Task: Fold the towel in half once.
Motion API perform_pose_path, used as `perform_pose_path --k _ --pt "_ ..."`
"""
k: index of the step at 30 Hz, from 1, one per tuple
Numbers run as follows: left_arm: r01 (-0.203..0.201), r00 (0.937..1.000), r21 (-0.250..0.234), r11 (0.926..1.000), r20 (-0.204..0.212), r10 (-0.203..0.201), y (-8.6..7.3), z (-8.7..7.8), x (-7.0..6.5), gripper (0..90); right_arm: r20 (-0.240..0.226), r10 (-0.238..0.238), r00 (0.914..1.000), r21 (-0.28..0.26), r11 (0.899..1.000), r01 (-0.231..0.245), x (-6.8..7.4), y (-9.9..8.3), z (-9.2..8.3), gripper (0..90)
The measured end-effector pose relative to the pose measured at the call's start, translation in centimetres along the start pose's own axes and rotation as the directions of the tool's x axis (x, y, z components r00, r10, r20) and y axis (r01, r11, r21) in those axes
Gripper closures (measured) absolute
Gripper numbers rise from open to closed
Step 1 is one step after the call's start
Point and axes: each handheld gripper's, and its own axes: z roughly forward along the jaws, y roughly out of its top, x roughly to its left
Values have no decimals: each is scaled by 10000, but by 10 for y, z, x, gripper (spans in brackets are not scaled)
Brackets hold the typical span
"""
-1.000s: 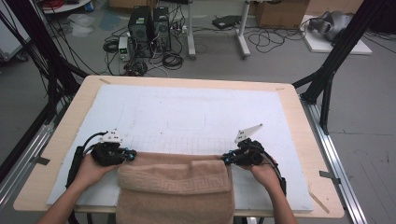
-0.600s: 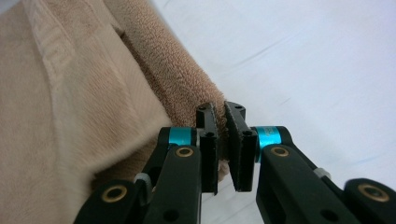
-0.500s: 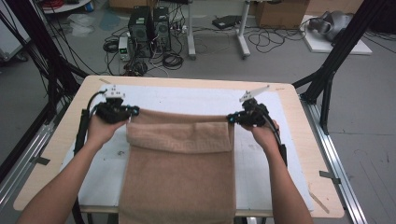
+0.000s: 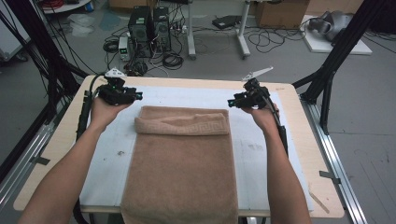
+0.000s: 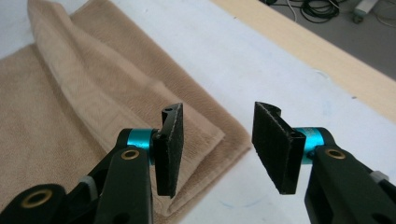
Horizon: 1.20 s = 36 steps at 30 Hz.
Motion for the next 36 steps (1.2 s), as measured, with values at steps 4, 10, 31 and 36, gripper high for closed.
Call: perform_pose_path --k 4,10,31,36 --pt "174 9993 354 9992 324 -186 -24 11 -2 593 -255 121 9996 195 9997 -116 7 -17 16 522" --pt "322 9976 1193 9923 576 -393 -49 29 -7 550 -521 178 9985 1222 9924 -114 16 -29 42 498" --pt "-537 9965 2158 9750 742 384 -64 44 -23 815 -461 292 9985 1680 9856 -210 26 -45 80 777" --pt "-569 9965 1911 9799 714 439 -62 39 -23 832 -526 -87 9986 1599 9870 170 30 -45 76 818"
